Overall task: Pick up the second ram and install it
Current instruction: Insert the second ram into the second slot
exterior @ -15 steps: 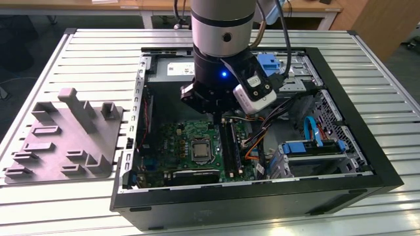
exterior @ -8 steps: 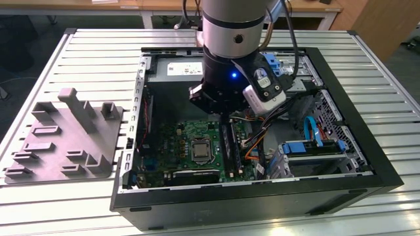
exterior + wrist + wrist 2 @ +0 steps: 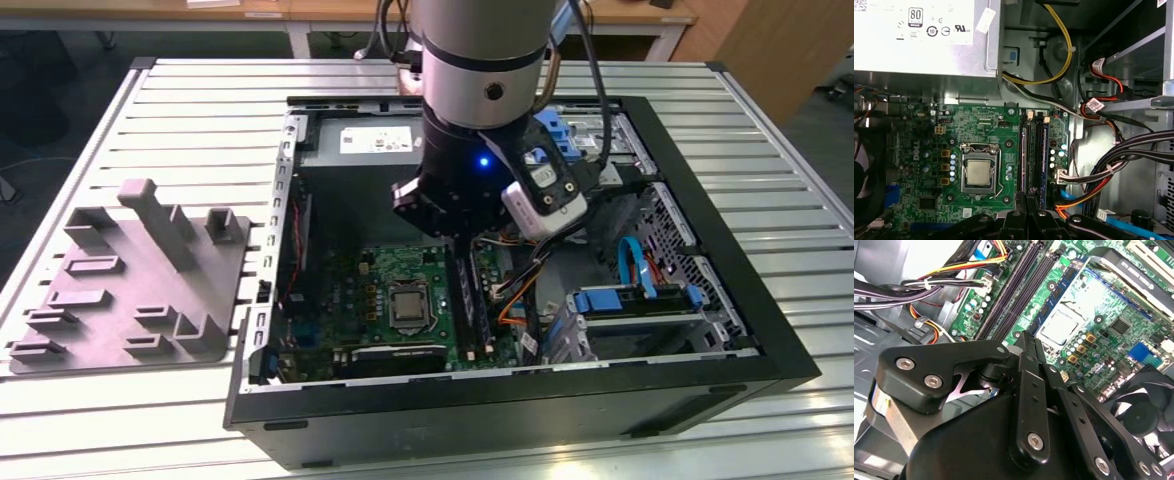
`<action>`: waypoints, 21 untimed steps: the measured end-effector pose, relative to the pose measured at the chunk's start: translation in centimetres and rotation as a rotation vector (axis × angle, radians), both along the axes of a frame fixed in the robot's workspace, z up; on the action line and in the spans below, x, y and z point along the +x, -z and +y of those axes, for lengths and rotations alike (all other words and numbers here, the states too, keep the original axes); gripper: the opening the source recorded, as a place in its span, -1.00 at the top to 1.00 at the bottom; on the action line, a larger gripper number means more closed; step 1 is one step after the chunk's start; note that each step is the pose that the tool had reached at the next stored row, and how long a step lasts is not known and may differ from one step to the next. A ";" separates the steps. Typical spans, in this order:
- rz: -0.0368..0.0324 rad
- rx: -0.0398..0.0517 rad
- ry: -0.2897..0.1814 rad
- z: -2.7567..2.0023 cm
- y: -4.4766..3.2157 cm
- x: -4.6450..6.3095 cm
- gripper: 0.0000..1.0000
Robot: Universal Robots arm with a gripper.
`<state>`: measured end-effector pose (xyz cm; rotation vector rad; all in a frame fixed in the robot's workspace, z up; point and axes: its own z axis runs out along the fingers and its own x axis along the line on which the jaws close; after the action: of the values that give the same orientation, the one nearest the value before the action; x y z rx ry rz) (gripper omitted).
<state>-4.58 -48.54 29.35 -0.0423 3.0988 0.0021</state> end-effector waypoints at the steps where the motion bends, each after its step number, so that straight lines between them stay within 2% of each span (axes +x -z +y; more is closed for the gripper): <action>1: 0.0000 -0.0002 0.000 0.00 0.00 0.0 0.76; 13: 0.0000 0.0009 0.000 0.00 0.16 0.1 0.76; 21: 0.0018 0.0058 0.000 0.00 0.68 1.6 0.76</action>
<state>-3.01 -48.54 28.67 -0.0422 3.1005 0.0111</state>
